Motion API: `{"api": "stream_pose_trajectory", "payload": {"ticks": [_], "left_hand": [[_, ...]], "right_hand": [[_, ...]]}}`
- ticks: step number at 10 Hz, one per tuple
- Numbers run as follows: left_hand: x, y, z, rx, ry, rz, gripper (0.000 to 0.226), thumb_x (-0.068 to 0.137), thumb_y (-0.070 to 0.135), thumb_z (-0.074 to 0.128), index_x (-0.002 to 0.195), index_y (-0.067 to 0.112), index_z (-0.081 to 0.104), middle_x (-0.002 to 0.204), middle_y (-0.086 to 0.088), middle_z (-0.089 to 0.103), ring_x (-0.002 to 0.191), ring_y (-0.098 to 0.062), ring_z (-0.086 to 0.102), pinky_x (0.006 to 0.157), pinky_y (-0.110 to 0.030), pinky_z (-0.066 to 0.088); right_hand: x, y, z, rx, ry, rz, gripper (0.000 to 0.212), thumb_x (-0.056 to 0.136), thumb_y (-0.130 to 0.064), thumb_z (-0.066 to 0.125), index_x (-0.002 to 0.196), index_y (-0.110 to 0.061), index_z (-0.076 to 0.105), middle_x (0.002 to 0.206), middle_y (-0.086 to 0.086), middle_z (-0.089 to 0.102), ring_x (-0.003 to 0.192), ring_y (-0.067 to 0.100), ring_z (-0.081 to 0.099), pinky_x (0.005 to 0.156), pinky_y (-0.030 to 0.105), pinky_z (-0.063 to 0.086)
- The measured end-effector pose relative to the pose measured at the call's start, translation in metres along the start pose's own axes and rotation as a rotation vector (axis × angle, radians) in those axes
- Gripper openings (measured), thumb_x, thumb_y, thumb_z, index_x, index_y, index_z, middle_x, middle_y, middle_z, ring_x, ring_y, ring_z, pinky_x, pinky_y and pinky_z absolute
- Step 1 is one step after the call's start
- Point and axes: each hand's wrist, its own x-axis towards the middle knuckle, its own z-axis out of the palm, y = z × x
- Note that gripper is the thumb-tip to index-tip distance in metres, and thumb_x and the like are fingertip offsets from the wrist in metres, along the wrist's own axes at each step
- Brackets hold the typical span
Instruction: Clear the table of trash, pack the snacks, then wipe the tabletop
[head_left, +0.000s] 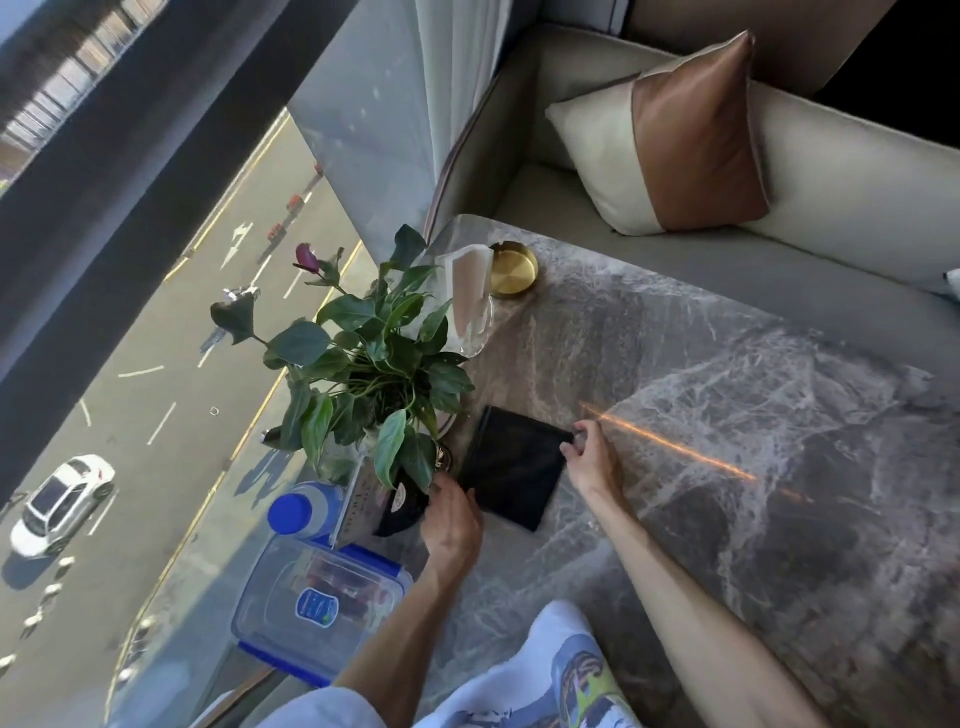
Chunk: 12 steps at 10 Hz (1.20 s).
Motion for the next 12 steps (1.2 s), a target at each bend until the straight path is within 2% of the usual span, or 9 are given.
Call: {"api": "stream_pose_trajectory", "payload": {"ticks": [2,4,5,6,7,8,9,11,12], "left_hand": [[-0.035,0.017,0.038,0.293,-0.066,0.53,0.046,0.09,0.021,0.051,0.133,0.019,0.036,0.124,-0.01,0.043,0.112,-0.03,0.045,0.088,-0.041,0.045],[-0.064,0.01,0.067,0.479,-0.16,0.582,0.076,0.081,0.035,0.053,0.148,0.007,0.029,0.137,-0.014,0.043,0.121,-0.035,0.047,0.102,-0.045,0.04],[-0.066,0.008,0.056,0.546,-0.148,0.619,0.074,0.06,0.05,0.066,0.126,0.016,0.062,0.111,-0.005,0.062,0.098,-0.027,0.062,0.086,-0.036,0.052],[-0.059,0.003,0.048,0.533,-0.124,0.57,0.071,0.059,0.048,0.068,0.126,0.025,0.062,0.128,-0.012,0.061,0.119,-0.035,0.059,0.098,-0.049,0.049],[-0.041,-0.011,0.05,0.461,-0.21,0.517,0.08,0.088,0.043,0.05,0.155,0.029,0.009,0.163,-0.014,0.001,0.149,-0.043,-0.003,0.116,-0.065,0.009],[-0.034,-0.017,0.042,0.509,-0.305,0.534,0.081,0.091,0.04,0.05,0.154,0.034,0.0,0.163,-0.007,-0.013,0.148,-0.04,-0.015,0.117,-0.065,0.006],[-0.031,-0.017,0.031,0.471,-0.307,0.518,0.075,0.088,0.032,0.052,0.152,0.035,0.014,0.164,-0.005,-0.002,0.15,-0.036,-0.005,0.118,-0.061,0.008],[-0.034,-0.021,0.002,0.544,-0.393,0.45,0.069,0.089,0.034,0.054,0.152,0.03,0.025,0.164,-0.001,0.005,0.152,-0.03,0.002,0.119,-0.06,0.006],[-0.042,-0.021,-0.009,0.44,-0.317,0.46,0.057,0.09,0.028,0.048,0.146,0.026,0.037,0.156,-0.005,0.033,0.145,-0.027,0.027,0.117,-0.05,0.021]], "right_hand": [[0.0,-0.011,0.002,-0.008,0.092,-0.039,0.013,0.091,-0.011,0.058,0.103,-0.013,0.057,0.1,0.009,0.067,0.096,0.03,0.062,0.081,0.042,0.051],[-0.015,-0.009,0.011,-0.351,0.234,-0.33,0.029,0.09,-0.015,0.058,0.118,-0.017,0.057,0.116,0.006,0.059,0.108,0.03,0.056,0.087,0.043,0.05],[-0.024,-0.015,0.021,-0.6,0.065,-0.643,0.044,0.091,-0.028,0.053,0.135,-0.025,0.051,0.13,-0.001,0.055,0.118,0.025,0.05,0.094,0.04,0.046],[-0.03,-0.024,0.031,-0.697,-0.106,-0.592,0.055,0.094,-0.04,0.048,0.146,-0.026,0.039,0.146,0.003,0.041,0.128,0.027,0.041,0.102,0.042,0.039],[-0.031,-0.033,0.032,-0.731,-0.162,-0.502,0.056,0.097,-0.044,0.041,0.149,-0.027,0.033,0.153,0.005,0.033,0.136,0.028,0.034,0.113,0.044,0.029],[-0.04,-0.03,0.028,-0.711,-0.224,-0.476,0.054,0.099,-0.037,0.039,0.152,-0.029,0.03,0.16,0.005,0.024,0.145,0.029,0.023,0.122,0.049,0.014],[-0.063,-0.011,0.025,-0.643,-0.15,-0.477,0.048,0.097,-0.028,0.042,0.145,-0.025,0.042,0.154,0.005,0.034,0.14,0.028,0.033,0.117,0.043,0.026],[-0.087,-0.003,0.004,-0.743,-0.338,-0.403,0.058,0.101,-0.042,0.035,0.155,-0.029,0.019,0.165,0.003,0.007,0.152,0.026,0.007,0.123,0.045,0.011],[-0.105,-0.002,-0.009,-0.634,-0.251,-0.461,0.052,0.1,-0.04,0.038,0.15,-0.025,0.034,0.16,0.004,0.029,0.147,0.025,0.027,0.12,0.038,0.021]]}}
